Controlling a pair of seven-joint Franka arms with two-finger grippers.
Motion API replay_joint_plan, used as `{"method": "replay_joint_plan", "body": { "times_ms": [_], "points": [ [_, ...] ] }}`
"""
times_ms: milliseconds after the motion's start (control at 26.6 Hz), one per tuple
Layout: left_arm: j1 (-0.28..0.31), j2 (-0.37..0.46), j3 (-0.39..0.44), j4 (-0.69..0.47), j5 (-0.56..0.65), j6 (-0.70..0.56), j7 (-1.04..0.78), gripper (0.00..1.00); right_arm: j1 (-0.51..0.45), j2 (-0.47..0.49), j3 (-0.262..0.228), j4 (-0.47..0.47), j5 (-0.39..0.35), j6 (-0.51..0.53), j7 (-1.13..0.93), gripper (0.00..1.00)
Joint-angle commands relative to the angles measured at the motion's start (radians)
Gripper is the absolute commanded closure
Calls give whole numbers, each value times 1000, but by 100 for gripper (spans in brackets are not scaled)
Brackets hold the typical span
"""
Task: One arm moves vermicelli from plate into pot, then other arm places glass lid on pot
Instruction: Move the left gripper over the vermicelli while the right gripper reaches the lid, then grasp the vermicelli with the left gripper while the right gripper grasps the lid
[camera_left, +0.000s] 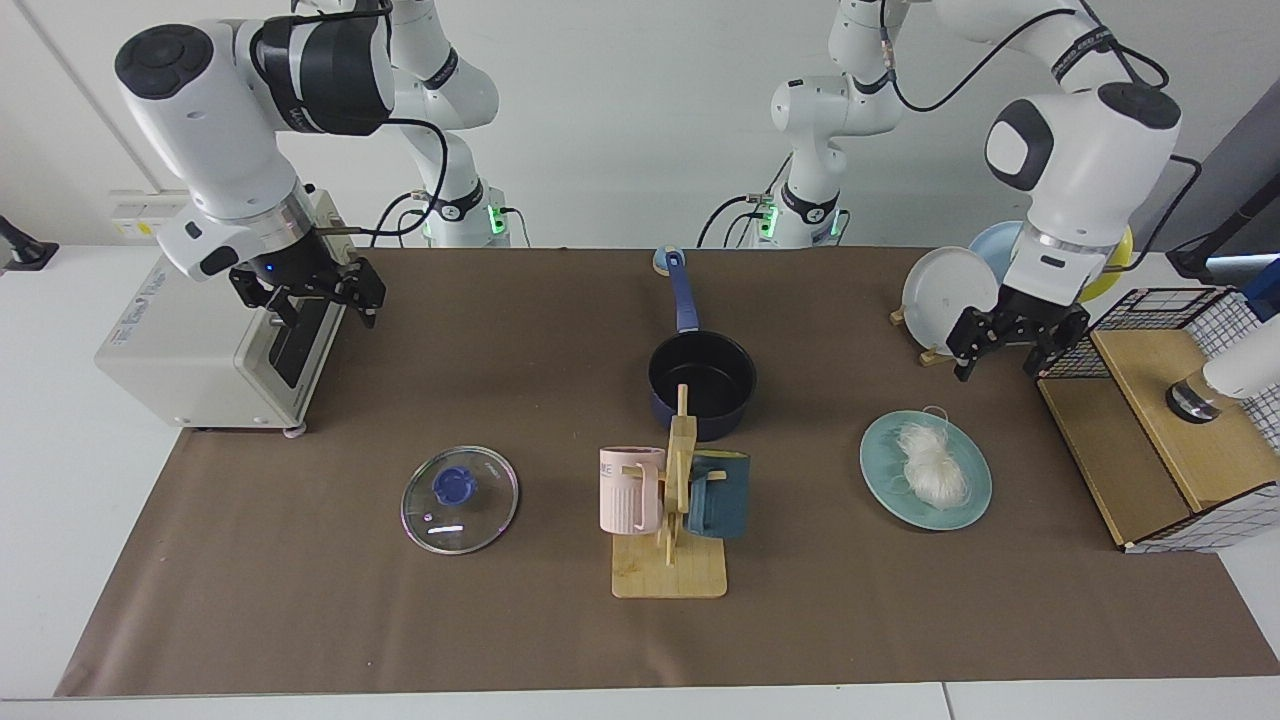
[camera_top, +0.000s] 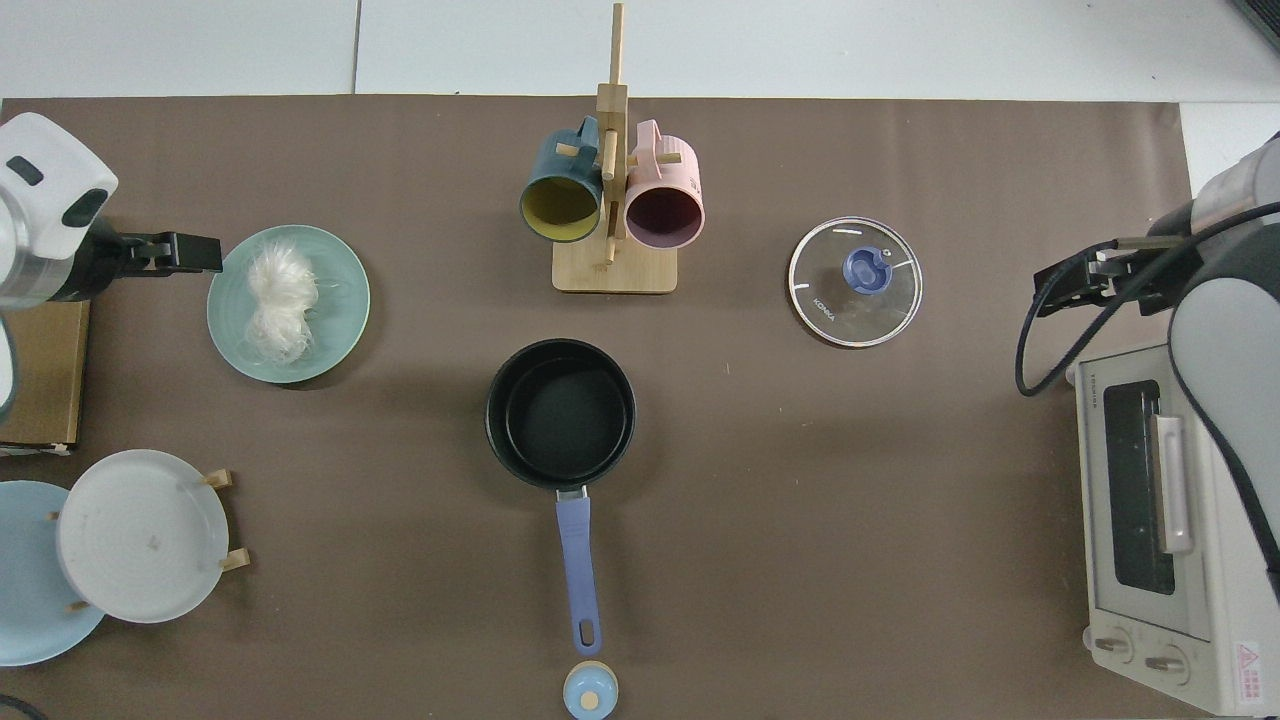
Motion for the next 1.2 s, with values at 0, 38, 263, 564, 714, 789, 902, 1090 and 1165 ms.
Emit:
{"method": "replay_joint_plan", "body": {
  "times_ms": [0,38,263,564,714,789,902,1090,1165],
  "points": [
    [15,36,15,35,22,15,-2,0,-1,58,26,36,18,45,49,0],
    [15,44,15,35,22,24,-5,0,-1,65,32,36,18,57,55,0],
    [11,122,15,35,22,95,-48,0,6,114,52,36,18,128,92,0],
    [4,206,13,35,24,158,-71,0,8,212,72,66,15,214,108,0],
    [-2,272,7,30,21,210,-91,0,19,272,77,152,15,195,135,0],
    [-11,298,7,29,21,224,-120,0,19,288,77,158,18,200,135,0],
    [-11,312,4,26,21,250,-123,0,22,309,83,160,18,220,140,0],
    [-14,338,1,12,19,274,-128,0,22,357,97,171,20,269,143,0],
    [-14,338,1,-6,19,276,-129,0,22,377,101,174,20,280,152,0]
  ]
}}
